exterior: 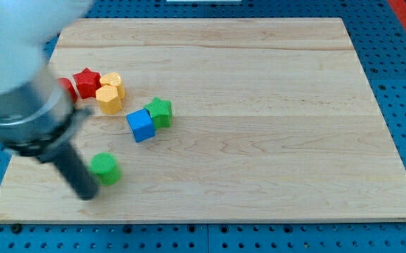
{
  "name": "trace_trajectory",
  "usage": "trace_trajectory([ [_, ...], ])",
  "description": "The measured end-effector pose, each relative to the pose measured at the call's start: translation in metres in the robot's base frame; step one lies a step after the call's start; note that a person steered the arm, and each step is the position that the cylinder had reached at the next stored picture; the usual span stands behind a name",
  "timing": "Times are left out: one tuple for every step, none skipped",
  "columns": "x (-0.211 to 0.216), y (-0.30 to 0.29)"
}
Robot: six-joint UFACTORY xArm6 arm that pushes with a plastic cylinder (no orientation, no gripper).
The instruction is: Separate the yellow hexagon from yellow heart
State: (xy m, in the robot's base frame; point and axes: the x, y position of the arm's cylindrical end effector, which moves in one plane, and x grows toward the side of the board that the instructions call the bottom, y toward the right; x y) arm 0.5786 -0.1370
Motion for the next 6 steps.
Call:
trace_trajectory([
  [-0.024, 0.037],
  [-0.036, 0.054],
  [-0.035, 0.167],
  [-0.109, 0.225],
  [-0.19, 0.224],
  [-0.207, 0.167],
])
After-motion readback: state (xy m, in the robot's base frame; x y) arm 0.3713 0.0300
